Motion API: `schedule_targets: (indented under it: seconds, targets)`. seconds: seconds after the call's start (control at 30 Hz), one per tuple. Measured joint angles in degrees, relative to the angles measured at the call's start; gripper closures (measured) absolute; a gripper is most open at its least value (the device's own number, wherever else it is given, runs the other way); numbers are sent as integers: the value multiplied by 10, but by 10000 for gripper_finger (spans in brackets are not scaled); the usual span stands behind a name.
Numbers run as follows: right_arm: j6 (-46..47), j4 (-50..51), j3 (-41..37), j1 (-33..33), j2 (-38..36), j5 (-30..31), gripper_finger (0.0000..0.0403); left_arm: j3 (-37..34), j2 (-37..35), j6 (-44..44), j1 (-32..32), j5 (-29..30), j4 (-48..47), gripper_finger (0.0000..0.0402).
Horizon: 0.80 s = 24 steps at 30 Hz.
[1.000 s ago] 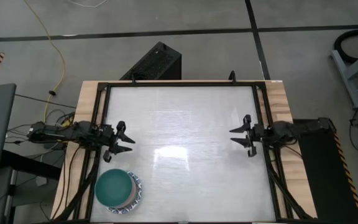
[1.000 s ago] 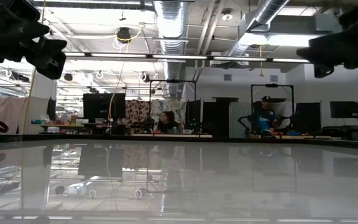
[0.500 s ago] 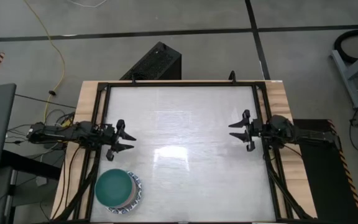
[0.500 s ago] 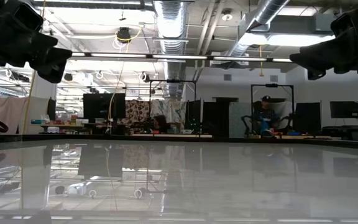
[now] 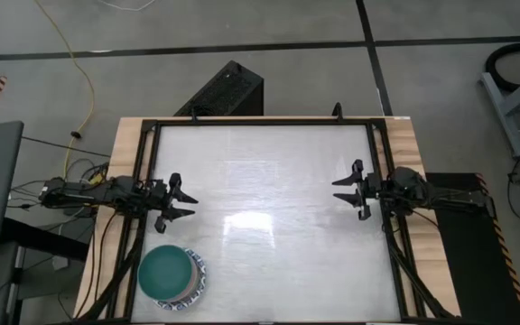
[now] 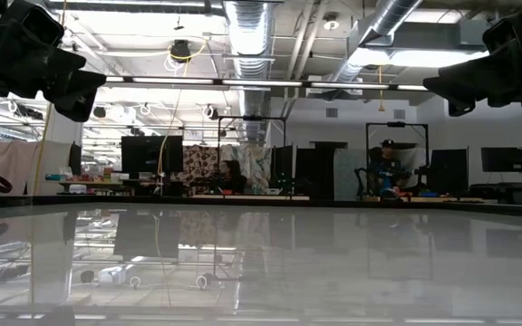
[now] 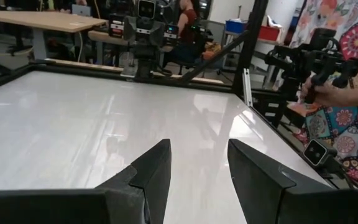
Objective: Nest bowls inside each other
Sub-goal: Return to Home Position
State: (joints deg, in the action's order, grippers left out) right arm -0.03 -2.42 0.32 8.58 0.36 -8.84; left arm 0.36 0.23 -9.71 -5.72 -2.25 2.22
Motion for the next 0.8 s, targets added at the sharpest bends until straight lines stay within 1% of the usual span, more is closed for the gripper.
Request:
schedule_targets:
  seconds: [0.3, 0.8]
  targets:
    - [0, 1, 0, 0, 0, 0, 215, 0, 0, -21, 0, 32, -5, 253]
    - [0, 2, 0, 0, 0, 0, 214, 0, 0, -15, 0, 32, -5, 253]
